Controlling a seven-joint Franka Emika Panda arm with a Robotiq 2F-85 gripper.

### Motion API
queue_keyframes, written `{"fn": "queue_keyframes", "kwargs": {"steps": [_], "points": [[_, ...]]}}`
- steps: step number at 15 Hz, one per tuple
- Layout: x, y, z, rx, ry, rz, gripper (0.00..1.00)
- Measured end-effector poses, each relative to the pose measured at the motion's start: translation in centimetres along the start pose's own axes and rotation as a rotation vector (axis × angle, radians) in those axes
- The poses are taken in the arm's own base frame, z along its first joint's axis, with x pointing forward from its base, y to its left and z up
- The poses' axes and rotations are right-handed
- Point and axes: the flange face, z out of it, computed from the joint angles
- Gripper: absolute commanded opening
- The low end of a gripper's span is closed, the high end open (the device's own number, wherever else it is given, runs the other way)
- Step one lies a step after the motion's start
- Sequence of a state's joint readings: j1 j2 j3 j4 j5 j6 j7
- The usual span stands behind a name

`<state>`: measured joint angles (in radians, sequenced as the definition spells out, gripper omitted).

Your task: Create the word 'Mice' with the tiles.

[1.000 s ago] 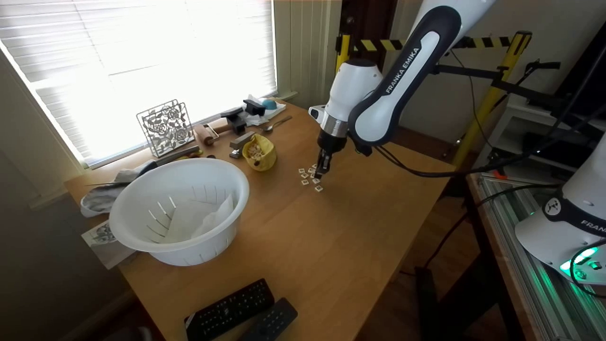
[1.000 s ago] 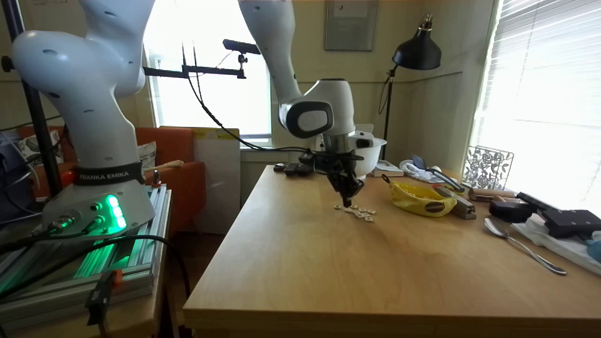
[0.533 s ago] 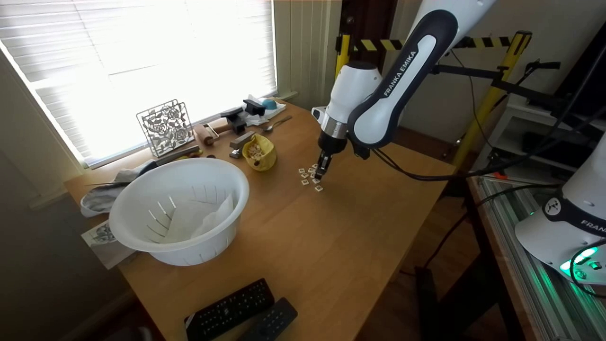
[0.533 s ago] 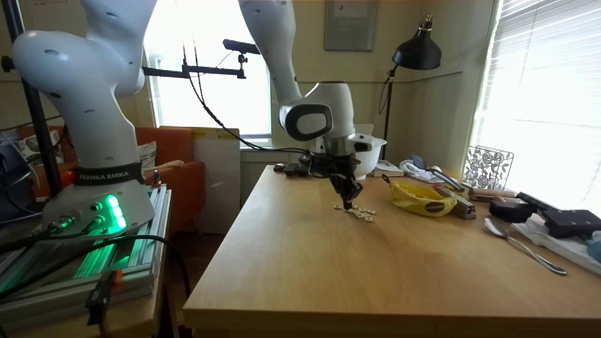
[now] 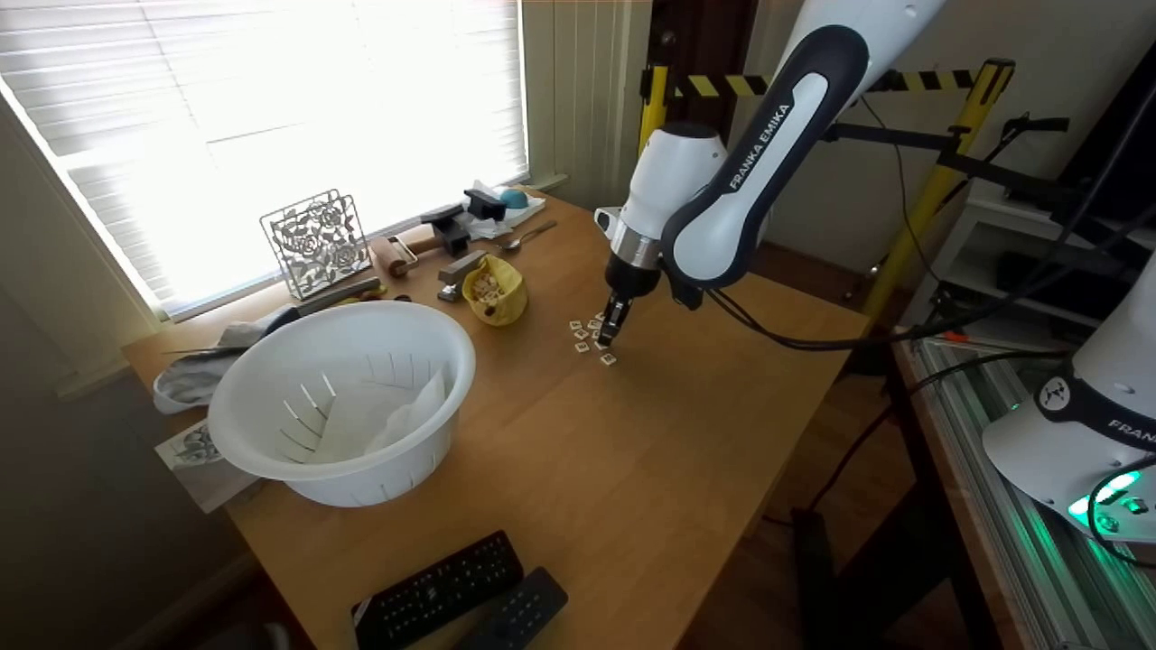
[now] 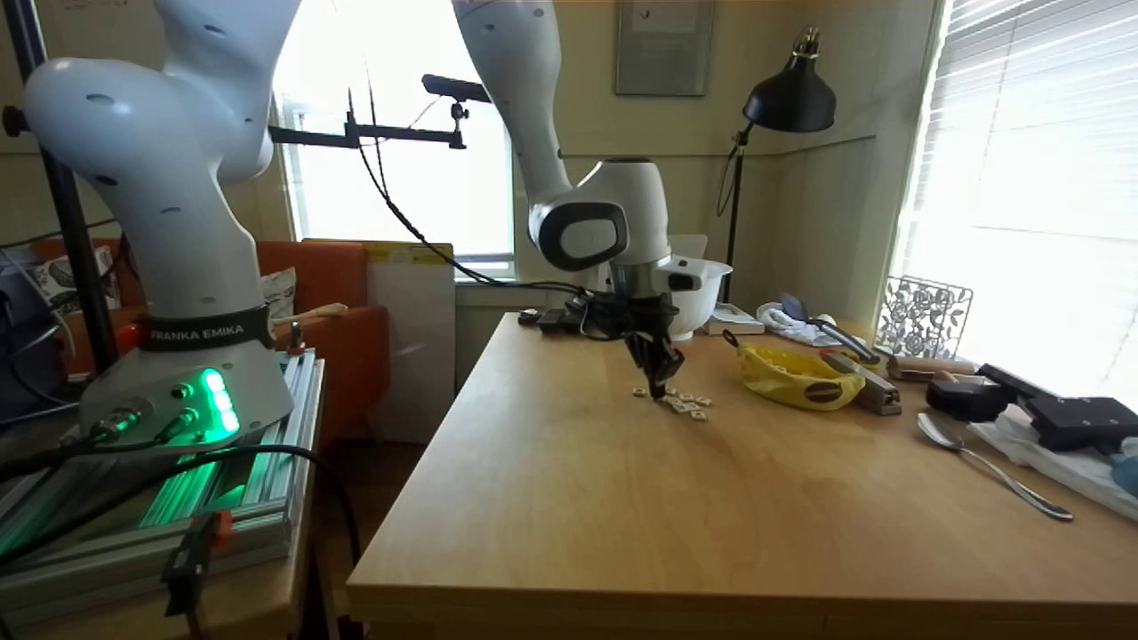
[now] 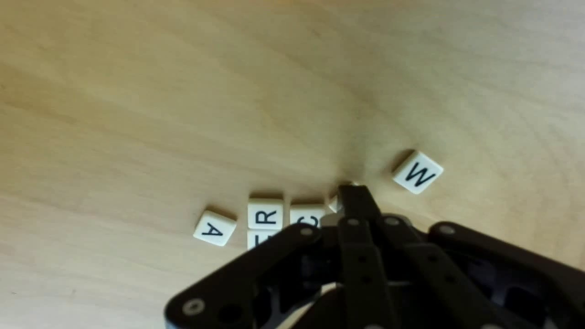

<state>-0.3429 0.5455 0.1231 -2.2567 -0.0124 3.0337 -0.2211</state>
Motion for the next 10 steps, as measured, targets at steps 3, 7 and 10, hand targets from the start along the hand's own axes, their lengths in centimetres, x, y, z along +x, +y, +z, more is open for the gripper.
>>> {"fn": "queue_keyframes", "kwargs": {"steps": [3,7,10], "points": [[0.22,-0.03,-0.03,-0.011,-0.015,-0.012,0.00],[0.33,-0.17,-0.09,-0.024,-0.050,-0.033,0.00],[0.21,-0.38,-0.14,-0.019,-0.076,-0.046,0.00]]}}
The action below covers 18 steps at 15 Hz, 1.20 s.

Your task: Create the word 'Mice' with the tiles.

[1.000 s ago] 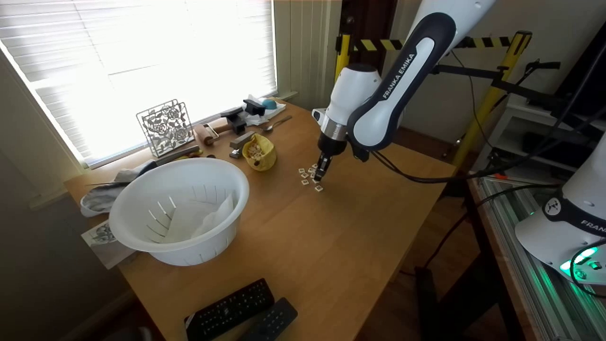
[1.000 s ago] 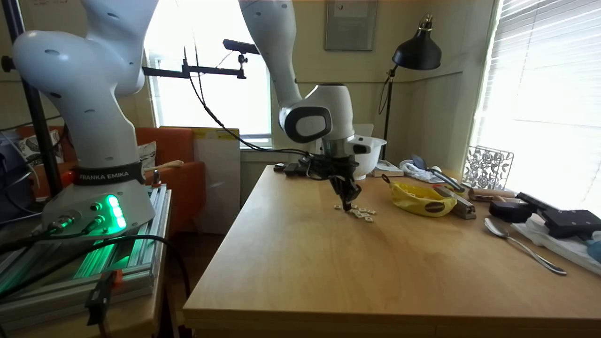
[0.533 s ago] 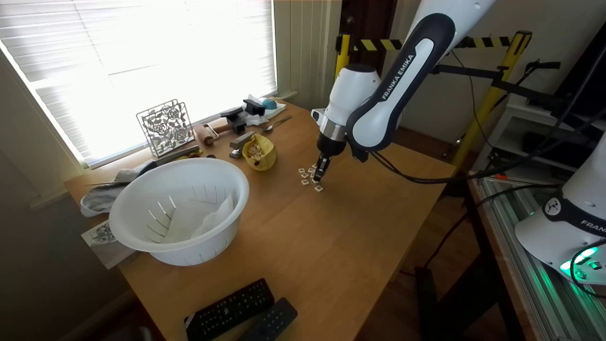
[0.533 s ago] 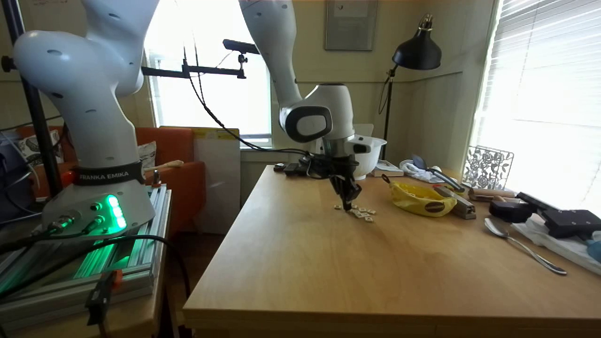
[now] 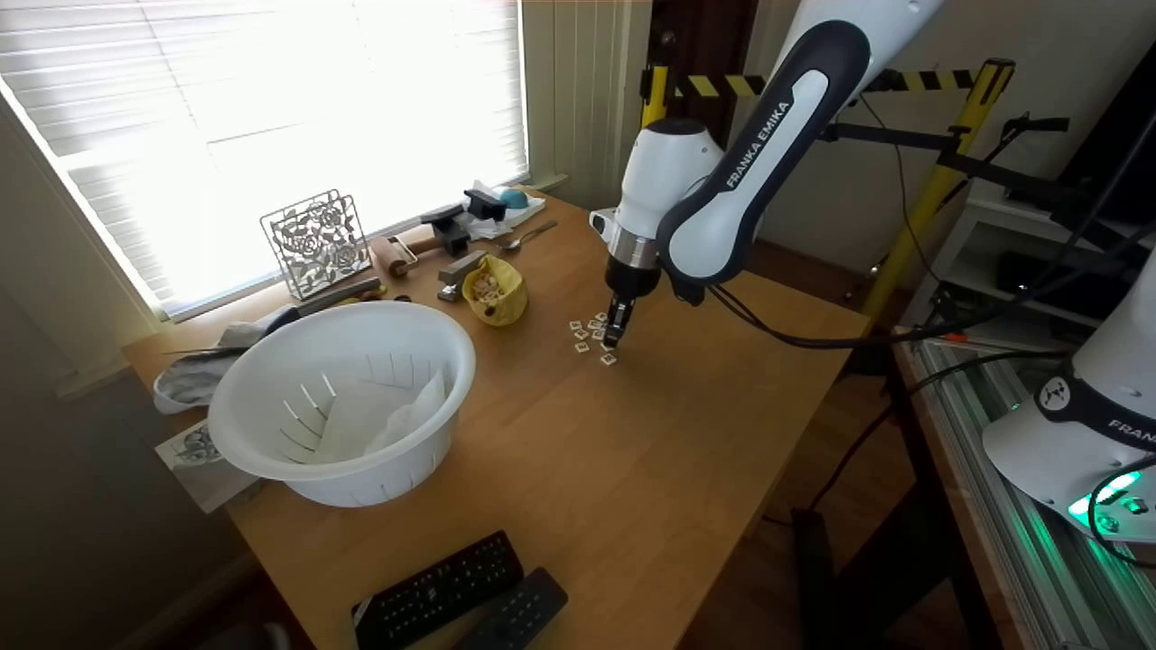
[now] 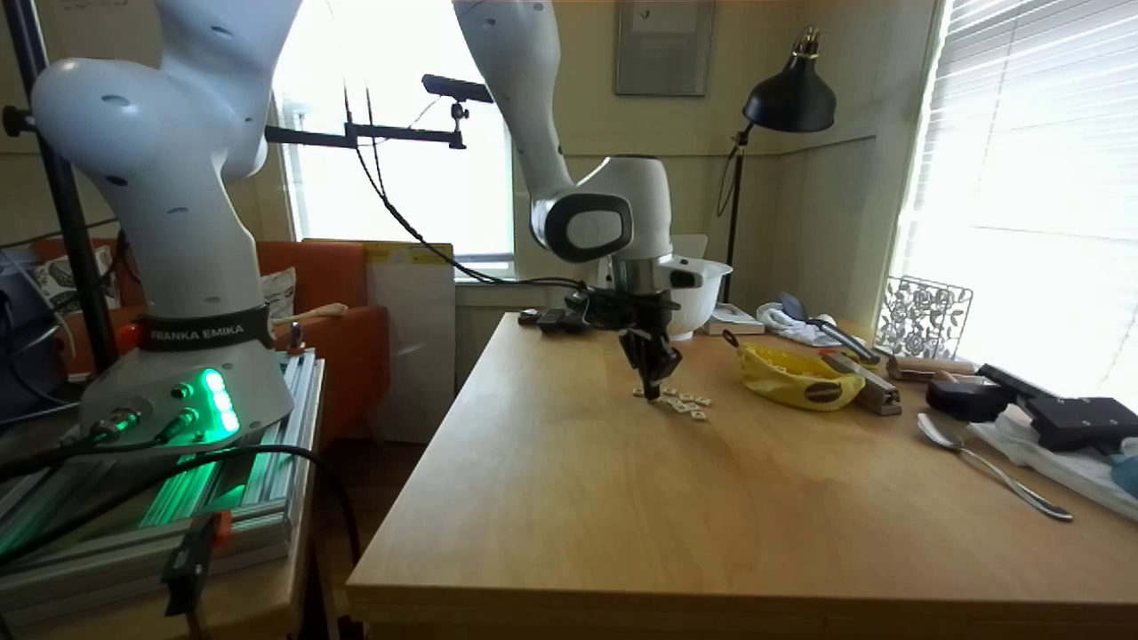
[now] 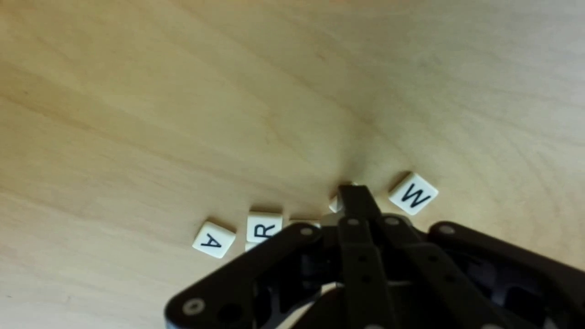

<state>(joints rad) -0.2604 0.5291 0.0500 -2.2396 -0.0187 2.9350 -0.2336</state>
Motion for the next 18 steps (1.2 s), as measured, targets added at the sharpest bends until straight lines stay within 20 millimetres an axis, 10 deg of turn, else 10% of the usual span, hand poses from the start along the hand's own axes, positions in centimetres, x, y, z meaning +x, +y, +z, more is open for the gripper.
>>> {"fn": "queue_keyframes", "kwargs": {"steps": [18], "points": [[-0.24,-0.94,-0.16,0.020,-0.063,-0.085,0.00]]}}
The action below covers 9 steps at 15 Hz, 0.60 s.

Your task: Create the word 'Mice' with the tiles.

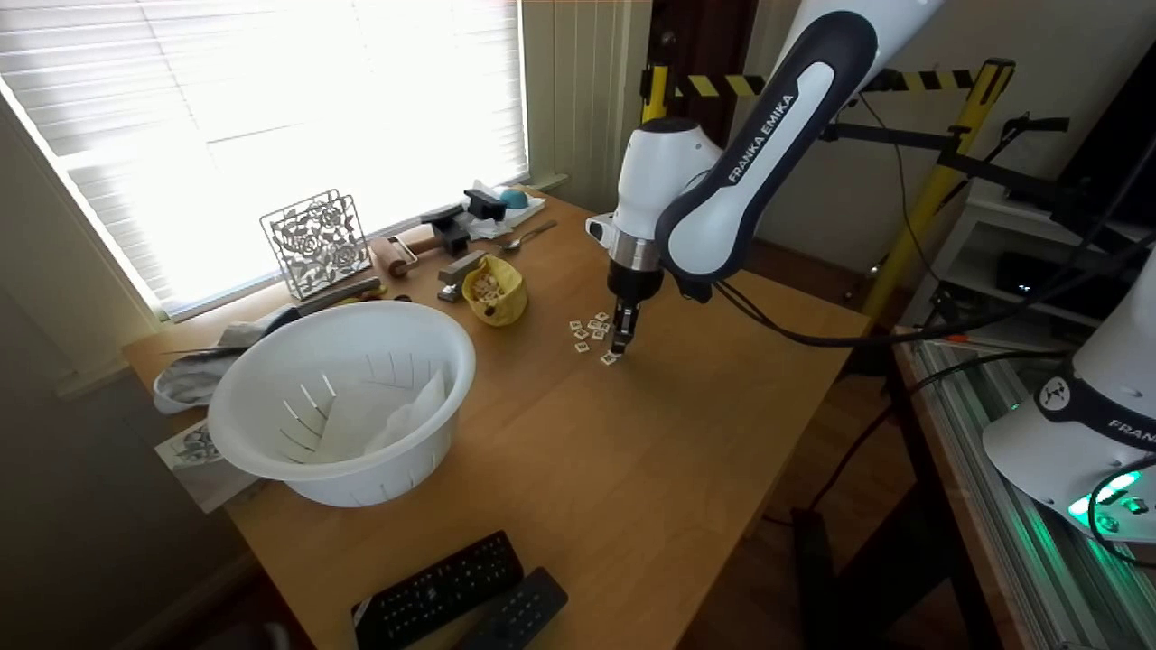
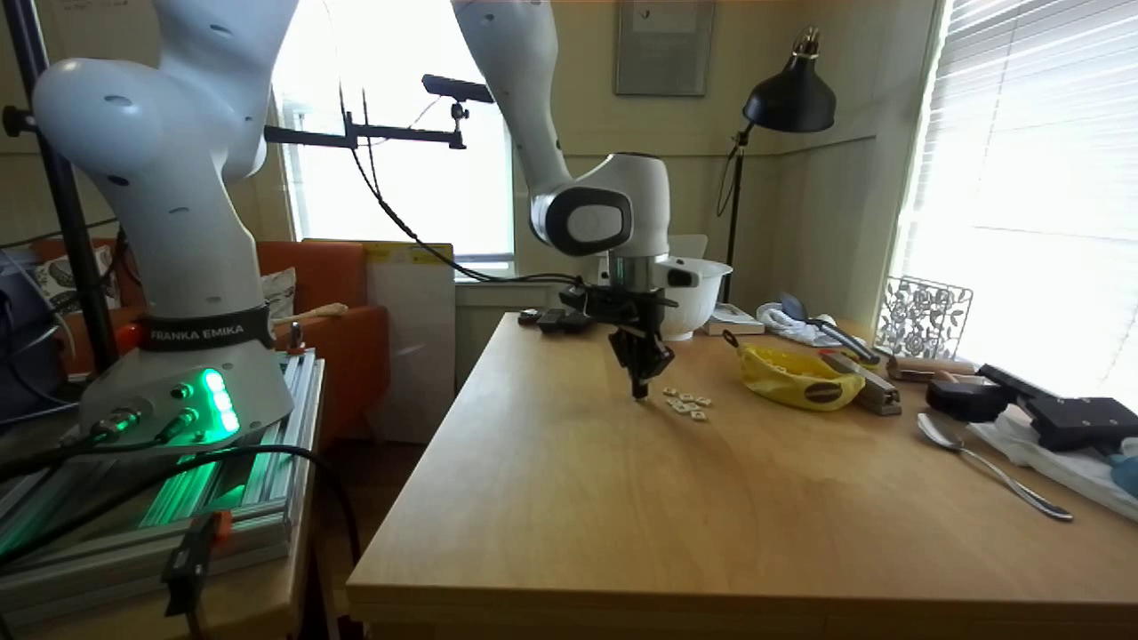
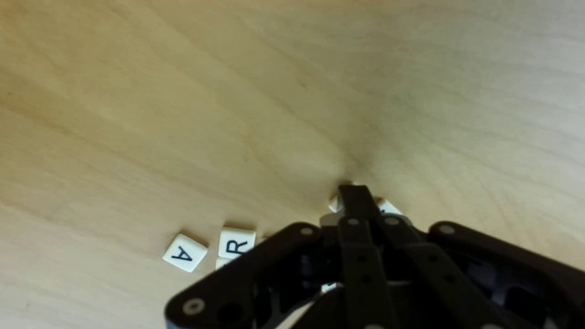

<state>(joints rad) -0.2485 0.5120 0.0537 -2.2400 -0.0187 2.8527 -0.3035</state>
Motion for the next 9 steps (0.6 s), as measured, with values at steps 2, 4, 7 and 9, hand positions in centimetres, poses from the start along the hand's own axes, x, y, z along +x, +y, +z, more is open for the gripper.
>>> {"fn": "queue_keyframes", "kwargs": {"steps": [2,4,7,9], "points": [[0.06,-0.19,0.00,0.002,0.000,-0.019,0.00],[0.14,-0.48,0.01,0.005,0.000,-0.040,0.00],[0.25,-0.84,0.02,0.009,0.001,-0.072,0.00],[0.28,-0.94,0.03,0.010,0.002,-0.091,0.00]]}}
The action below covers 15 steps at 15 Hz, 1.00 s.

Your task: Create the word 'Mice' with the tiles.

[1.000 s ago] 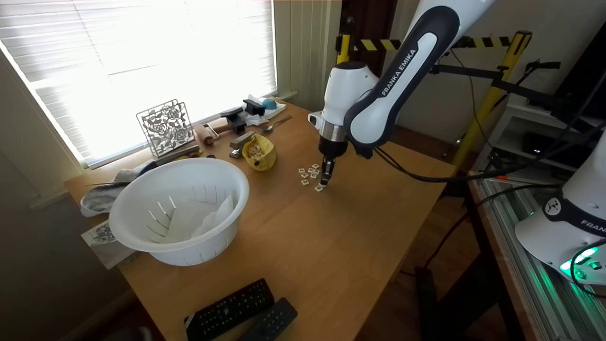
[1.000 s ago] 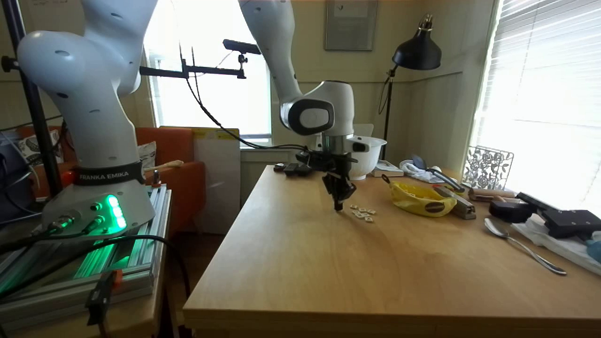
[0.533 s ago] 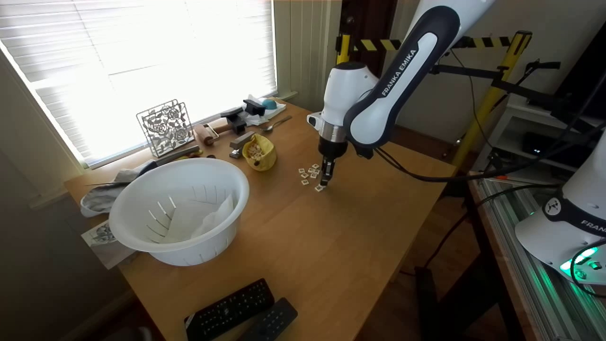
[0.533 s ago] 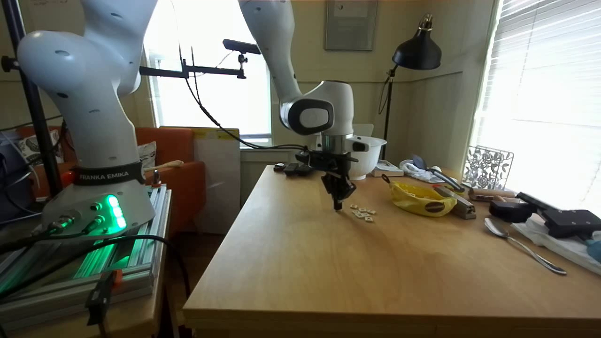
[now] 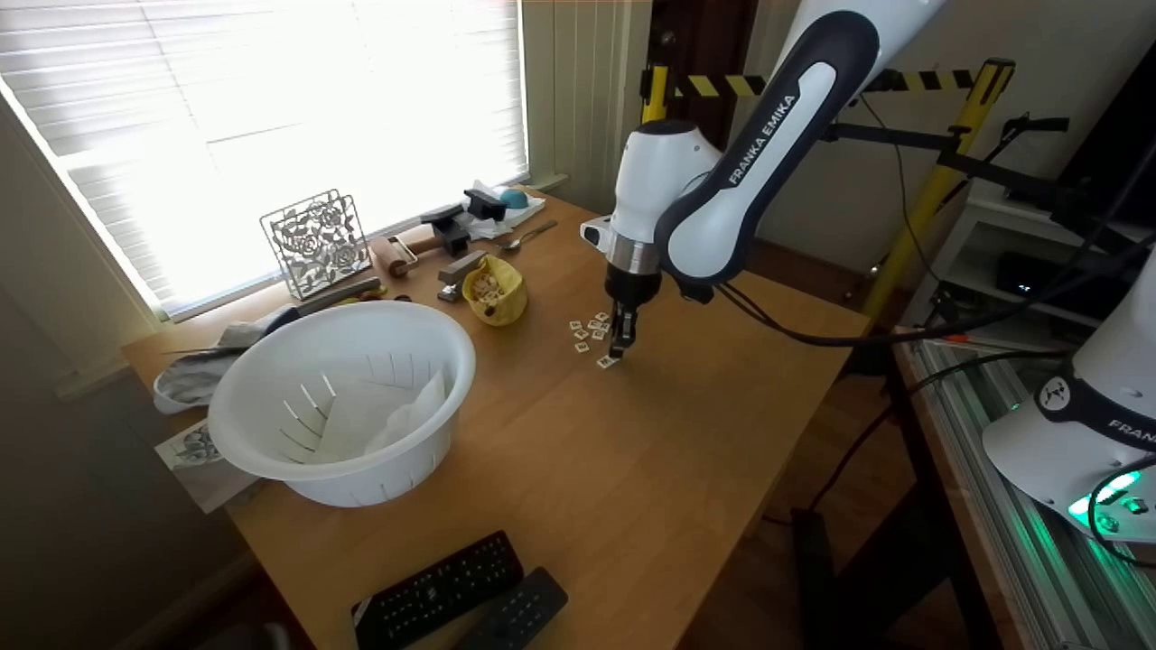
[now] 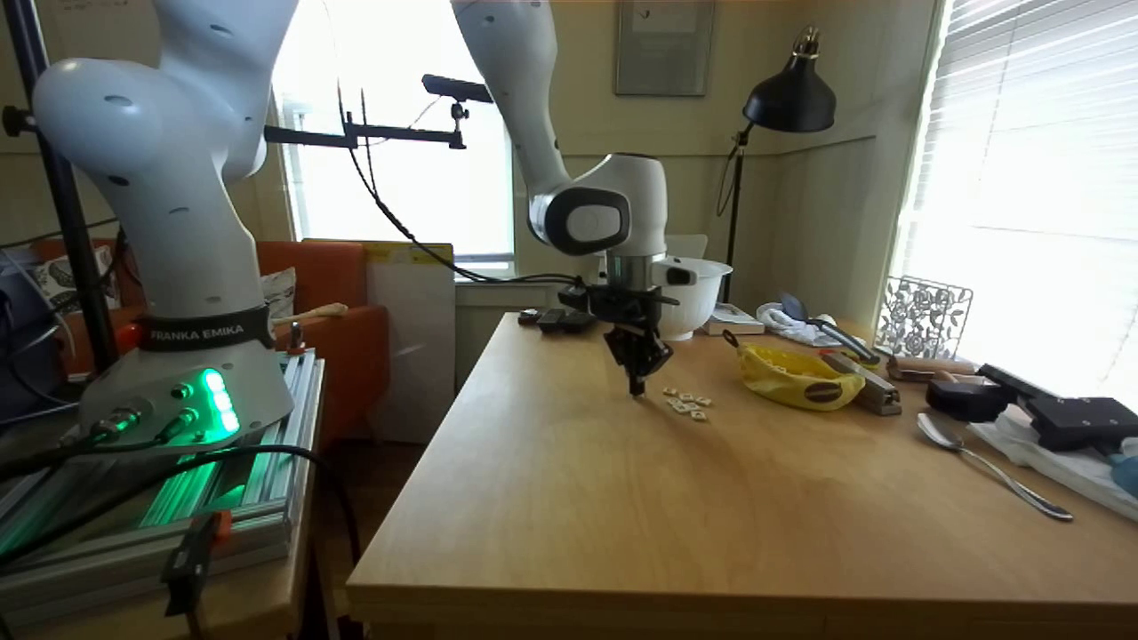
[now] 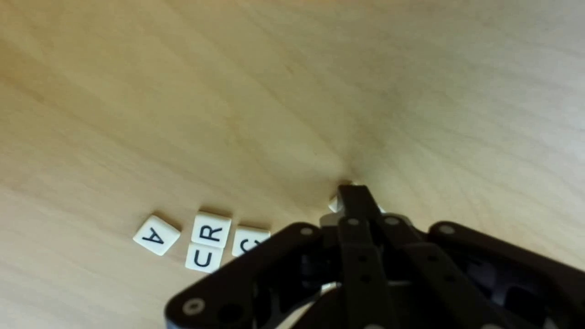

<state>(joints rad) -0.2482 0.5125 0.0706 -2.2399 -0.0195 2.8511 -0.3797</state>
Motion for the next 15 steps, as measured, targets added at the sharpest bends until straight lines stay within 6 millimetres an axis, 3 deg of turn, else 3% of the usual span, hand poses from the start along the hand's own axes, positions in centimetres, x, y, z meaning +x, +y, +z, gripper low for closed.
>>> {"fn": "queue_keyframes", "kwargs": {"steps": [15], "points": [[0.01,0.11,-0.07,0.001,0.003,-0.014,0.00]]}}
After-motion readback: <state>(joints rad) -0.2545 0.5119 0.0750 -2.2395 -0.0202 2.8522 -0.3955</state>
